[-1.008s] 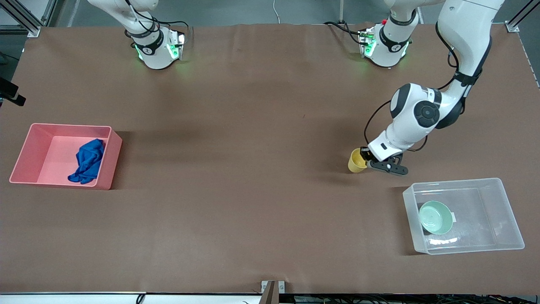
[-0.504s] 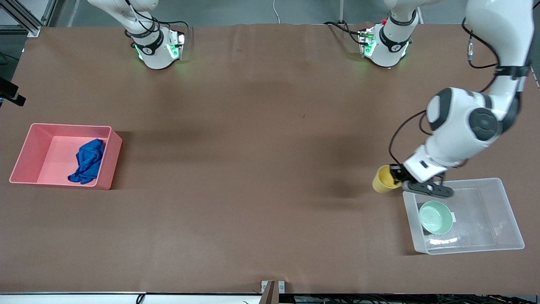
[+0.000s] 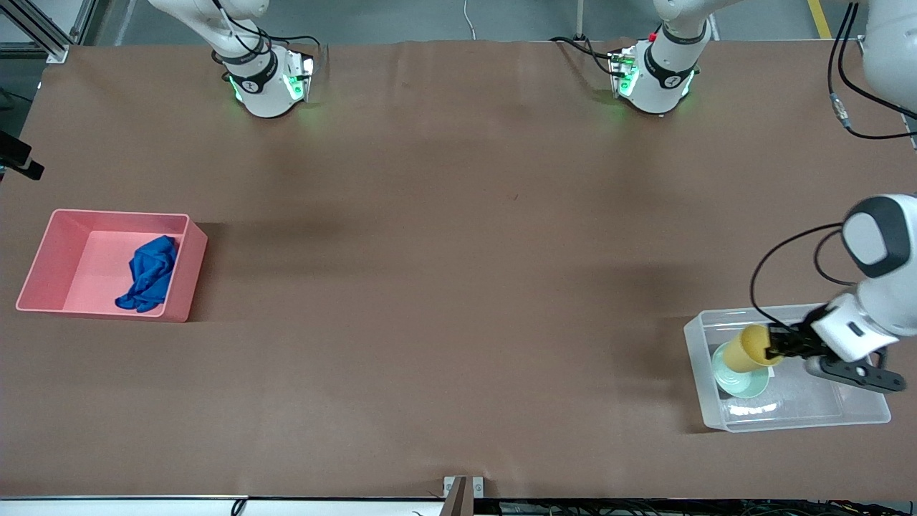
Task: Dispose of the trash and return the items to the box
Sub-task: 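Carry the yellow cup into the green bowl in the clear box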
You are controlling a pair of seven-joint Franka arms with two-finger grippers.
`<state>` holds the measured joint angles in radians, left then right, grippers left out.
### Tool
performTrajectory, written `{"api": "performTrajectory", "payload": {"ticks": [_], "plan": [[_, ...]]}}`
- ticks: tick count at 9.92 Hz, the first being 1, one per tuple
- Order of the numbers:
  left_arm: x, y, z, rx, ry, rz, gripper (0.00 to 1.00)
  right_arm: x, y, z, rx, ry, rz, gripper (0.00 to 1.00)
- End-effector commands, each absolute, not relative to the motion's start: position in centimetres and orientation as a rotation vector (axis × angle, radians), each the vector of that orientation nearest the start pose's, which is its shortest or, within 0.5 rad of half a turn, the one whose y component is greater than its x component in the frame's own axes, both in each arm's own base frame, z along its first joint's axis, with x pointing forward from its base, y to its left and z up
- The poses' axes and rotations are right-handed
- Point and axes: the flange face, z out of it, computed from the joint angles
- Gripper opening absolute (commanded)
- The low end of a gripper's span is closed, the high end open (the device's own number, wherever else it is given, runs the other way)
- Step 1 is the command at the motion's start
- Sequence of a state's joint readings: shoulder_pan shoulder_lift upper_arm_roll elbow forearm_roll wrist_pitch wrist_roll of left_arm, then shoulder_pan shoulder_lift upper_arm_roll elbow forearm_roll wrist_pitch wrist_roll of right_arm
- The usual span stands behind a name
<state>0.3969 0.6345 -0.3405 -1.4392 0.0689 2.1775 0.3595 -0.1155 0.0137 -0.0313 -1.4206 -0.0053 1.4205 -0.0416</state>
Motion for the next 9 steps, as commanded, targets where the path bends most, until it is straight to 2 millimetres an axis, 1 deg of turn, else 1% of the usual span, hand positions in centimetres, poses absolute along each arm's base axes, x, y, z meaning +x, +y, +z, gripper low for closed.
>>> {"api": "performTrajectory", "payload": {"ticks": [1, 2, 3, 4, 5, 6, 7, 8, 9], "plan": [[73.1, 9.7, 29.1, -3.22, 0.45, -0.166, 0.0, 53.5, -8.0, 67.6, -3.131, 0.155, 0.018, 1.0], [73.2, 10.9, 27.4, -3.208, 0.43, -0.177, 0.0, 53.5, -8.1, 67.6, -3.131, 0.157, 0.018, 1.0], [73.2, 11.1, 26.0, -3.201, 0.427, -0.18, 0.0, 53.5, -8.1, 67.6, -3.13, 0.157, 0.021, 1.0], [73.4, 10.6, 24.3, -3.203, 0.432, -0.189, 0.0, 53.5, -8.1, 67.6, -3.131, 0.157, 0.018, 1.0], [73.7, 11.2, 23.8, -3.189, 0.417, -0.259, 0.02, 53.5, -8.0, 67.6, -3.131, 0.155, 0.018, 1.0], [73.7, 11.3, 23.7, -3.191, 0.391, -0.271, 0.27, 53.5, -8.0, 67.6, -3.131, 0.155, 0.018, 1.0], [73.4, 11.6, 24.2, -3.187, 0.387, -0.272, 0.96, 53.5, -8.1, 67.6, -3.131, 0.157, 0.018, 1.0], [73.3, 11.7, 28.0, -3.16, 0.401, -0.306, 1.0, 53.5, -8.1, 67.6, -3.131, 0.157, 0.018, 1.0], [72.9, 11.2, 31.5, -3.146, 0.421, -0.289, 1.0, 53.5, -8.1, 67.6, -3.131, 0.157, 0.018, 1.0]]}}
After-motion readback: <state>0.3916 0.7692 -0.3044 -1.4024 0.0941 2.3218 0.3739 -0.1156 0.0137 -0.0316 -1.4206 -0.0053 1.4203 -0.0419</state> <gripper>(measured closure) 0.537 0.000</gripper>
